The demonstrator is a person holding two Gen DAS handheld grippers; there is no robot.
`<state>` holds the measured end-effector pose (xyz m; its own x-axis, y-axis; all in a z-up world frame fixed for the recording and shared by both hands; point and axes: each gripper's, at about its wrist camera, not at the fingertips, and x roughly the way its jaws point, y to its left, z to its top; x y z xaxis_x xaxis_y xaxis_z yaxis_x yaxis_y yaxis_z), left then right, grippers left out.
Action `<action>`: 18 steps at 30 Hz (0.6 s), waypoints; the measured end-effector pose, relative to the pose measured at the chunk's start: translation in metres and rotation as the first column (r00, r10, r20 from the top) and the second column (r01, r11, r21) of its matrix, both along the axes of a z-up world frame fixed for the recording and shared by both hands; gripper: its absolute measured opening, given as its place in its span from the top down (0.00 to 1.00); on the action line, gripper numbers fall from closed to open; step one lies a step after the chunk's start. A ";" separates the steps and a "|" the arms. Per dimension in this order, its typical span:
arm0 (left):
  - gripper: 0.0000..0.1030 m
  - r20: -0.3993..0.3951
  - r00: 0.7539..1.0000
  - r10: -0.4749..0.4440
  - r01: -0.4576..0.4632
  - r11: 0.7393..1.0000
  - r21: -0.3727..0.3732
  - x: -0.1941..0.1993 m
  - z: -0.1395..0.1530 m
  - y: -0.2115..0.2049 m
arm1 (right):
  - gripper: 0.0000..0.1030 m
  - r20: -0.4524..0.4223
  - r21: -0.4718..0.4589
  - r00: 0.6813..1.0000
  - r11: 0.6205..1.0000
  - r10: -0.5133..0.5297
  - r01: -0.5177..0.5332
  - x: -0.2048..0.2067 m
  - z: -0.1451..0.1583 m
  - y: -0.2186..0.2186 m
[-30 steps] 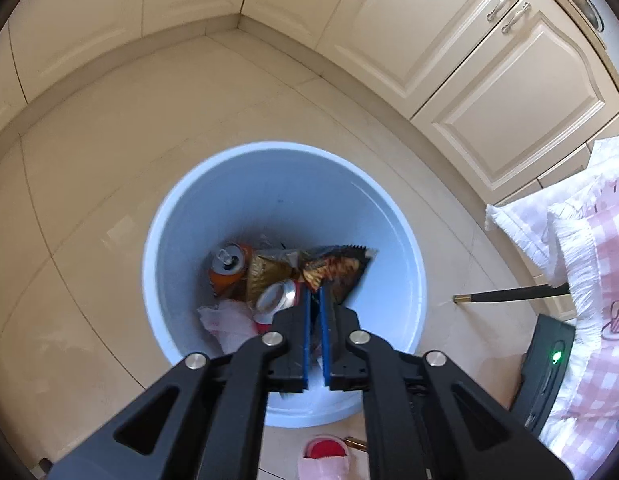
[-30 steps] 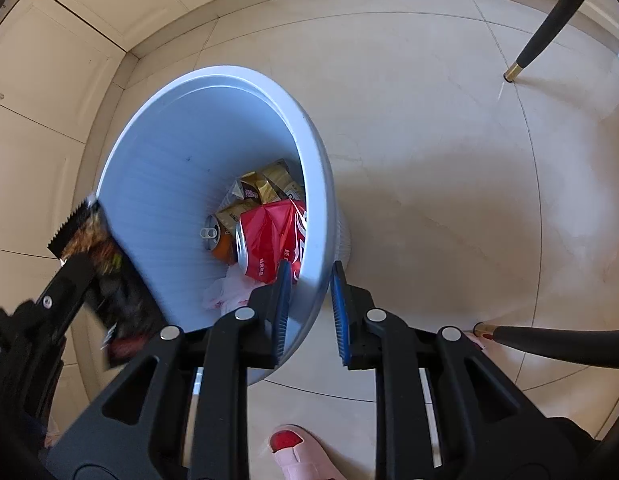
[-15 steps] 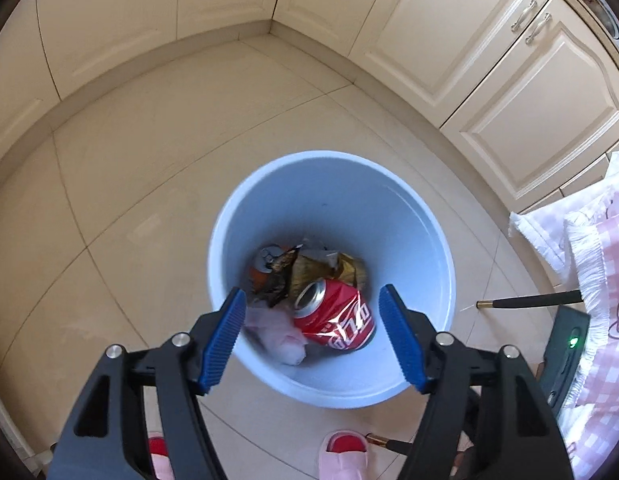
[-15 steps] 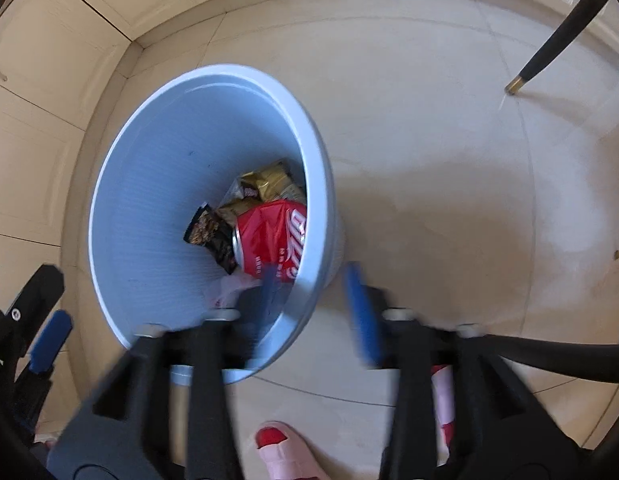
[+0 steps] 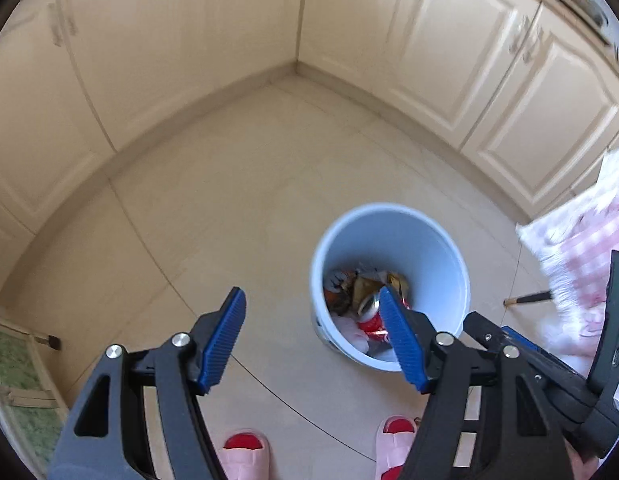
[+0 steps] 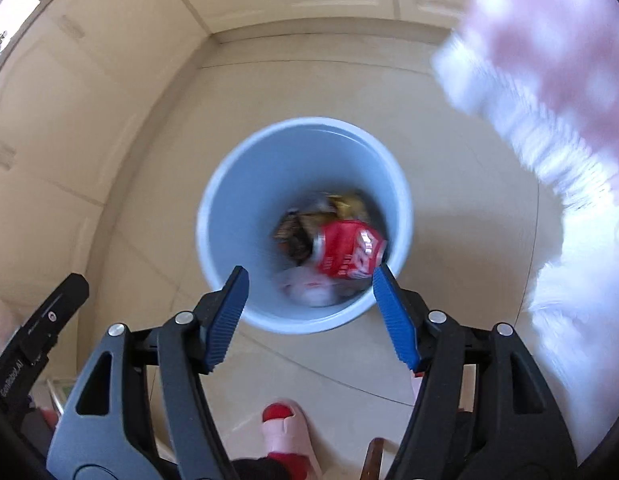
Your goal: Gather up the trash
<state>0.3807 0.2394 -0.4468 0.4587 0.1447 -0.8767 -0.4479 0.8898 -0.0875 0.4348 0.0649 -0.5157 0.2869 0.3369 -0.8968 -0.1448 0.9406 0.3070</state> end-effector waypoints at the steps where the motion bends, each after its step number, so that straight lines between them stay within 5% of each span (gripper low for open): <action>1: 0.34 0.008 1.000 0.010 -0.010 1.000 0.005 -0.007 0.014 0.002 | 0.37 0.013 0.001 1.000 1.000 0.017 -0.017 -0.004 0.010 0.005; 7: 0.34 0.088 0.996 -0.016 0.007 0.995 0.100 -0.050 0.102 -0.002 | 0.37 0.176 -0.043 0.972 0.988 0.156 -0.150 -0.052 0.100 0.037; 12: 0.31 0.189 0.982 -0.003 -0.022 0.992 0.127 -0.094 0.186 -0.010 | 0.31 0.337 -0.077 0.926 0.985 0.172 -0.155 -0.097 0.194 0.024; 18: 0.22 0.358 0.933 -0.048 -0.005 0.989 0.146 -0.160 0.296 -0.051 | 0.25 0.532 -0.086 0.828 0.984 0.176 -0.154 -0.170 0.307 -0.020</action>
<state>0.2206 0.1886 -0.1505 0.7432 0.2424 -0.6236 -0.3910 0.9137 -0.1109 0.2644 0.0453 -0.2090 0.6690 0.3914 -0.6318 -0.4302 0.8972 0.1002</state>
